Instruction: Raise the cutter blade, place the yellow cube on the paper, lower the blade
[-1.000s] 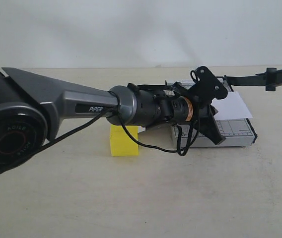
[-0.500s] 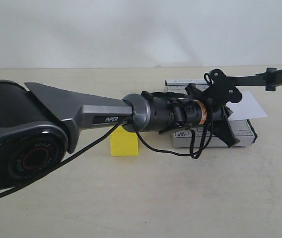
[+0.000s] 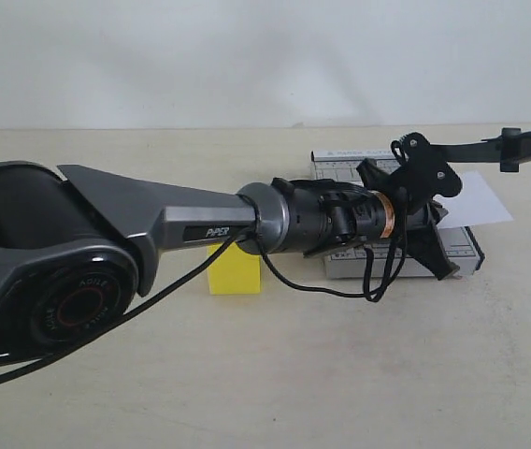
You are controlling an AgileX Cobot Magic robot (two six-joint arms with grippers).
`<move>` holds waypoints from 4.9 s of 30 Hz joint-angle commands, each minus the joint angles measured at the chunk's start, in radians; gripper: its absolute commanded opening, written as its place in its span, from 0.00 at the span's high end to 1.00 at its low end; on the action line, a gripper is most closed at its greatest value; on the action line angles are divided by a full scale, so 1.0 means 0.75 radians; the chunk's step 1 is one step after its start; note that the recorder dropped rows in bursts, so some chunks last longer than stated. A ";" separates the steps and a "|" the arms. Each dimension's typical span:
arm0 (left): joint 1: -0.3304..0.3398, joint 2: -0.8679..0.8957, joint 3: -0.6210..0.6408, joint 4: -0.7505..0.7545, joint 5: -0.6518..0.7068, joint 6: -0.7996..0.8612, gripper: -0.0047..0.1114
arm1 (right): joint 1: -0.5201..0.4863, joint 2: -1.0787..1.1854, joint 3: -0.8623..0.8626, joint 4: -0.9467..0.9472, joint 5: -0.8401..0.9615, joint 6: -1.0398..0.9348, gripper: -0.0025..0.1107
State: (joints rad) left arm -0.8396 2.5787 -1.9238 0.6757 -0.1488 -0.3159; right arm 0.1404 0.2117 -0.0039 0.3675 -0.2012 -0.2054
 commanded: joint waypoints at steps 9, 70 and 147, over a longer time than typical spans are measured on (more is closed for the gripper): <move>-0.013 -0.008 0.005 0.002 0.021 0.035 0.75 | -0.002 -0.007 0.005 -0.009 -0.004 -0.003 0.98; -0.012 -0.941 0.643 -0.072 1.386 -1.073 0.22 | -0.002 -0.007 0.005 -0.009 -0.001 0.006 0.98; 0.166 -0.589 0.633 -0.333 1.106 -0.881 0.11 | -0.002 -0.007 0.005 -0.009 -0.004 0.006 0.98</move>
State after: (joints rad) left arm -0.7187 2.1329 -1.4465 0.4329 0.6907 -0.9822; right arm 0.1404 0.2117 -0.0039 0.3675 -0.2012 -0.1998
